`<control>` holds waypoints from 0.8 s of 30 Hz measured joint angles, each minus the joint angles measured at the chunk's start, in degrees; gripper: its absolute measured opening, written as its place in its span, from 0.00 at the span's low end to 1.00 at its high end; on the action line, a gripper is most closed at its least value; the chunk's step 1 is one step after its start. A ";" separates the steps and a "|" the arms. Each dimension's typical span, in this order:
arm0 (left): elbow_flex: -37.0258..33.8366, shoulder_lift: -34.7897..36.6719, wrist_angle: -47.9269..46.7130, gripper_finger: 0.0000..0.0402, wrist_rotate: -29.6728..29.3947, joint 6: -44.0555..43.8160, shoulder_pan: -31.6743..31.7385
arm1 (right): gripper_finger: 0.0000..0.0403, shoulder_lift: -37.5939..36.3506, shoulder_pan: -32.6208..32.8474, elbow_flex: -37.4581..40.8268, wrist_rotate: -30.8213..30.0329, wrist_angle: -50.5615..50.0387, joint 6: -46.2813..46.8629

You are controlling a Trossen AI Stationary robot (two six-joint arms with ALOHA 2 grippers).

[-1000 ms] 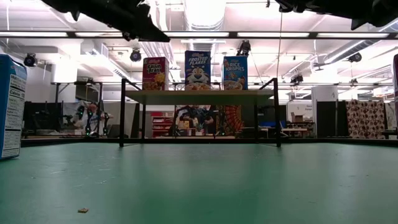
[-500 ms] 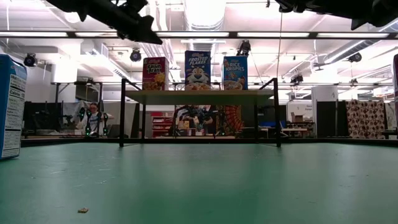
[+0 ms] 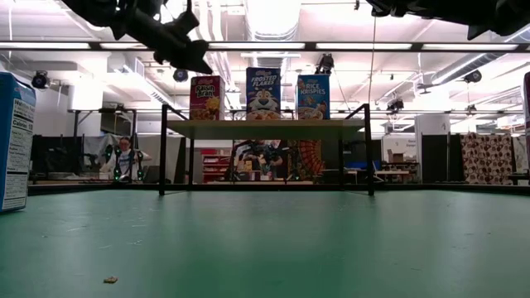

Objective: Stack cereal on shelf
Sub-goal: Put the top violet cereal box on the shelf aligned with the other violet cereal box

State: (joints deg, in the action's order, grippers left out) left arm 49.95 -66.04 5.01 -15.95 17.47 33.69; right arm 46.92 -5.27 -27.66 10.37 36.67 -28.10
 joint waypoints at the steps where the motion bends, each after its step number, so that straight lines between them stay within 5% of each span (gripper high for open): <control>1: 0.00 0.00 0.00 0.00 0.00 -0.64 0.00 | 0.03 0.00 0.00 0.00 0.00 0.00 -0.02; 13: 0.00 0.09 -1.29 0.00 -0.01 -6.46 -0.24 | 0.03 0.00 0.01 0.00 0.01 -0.07 -0.18; 19: 0.00 0.00 2.77 0.00 7.17 -8.87 -2.84 | 0.03 0.00 0.00 0.00 0.00 -0.09 -0.22; 24: -0.01 -1.11 3.90 0.00 7.49 -10.68 -5.73 | 0.03 0.00 0.01 0.00 0.00 -0.11 -0.04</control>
State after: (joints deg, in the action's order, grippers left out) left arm 49.94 -67.15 8.91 -8.46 6.79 27.96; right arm 46.92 -5.26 -27.66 10.37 36.56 -28.14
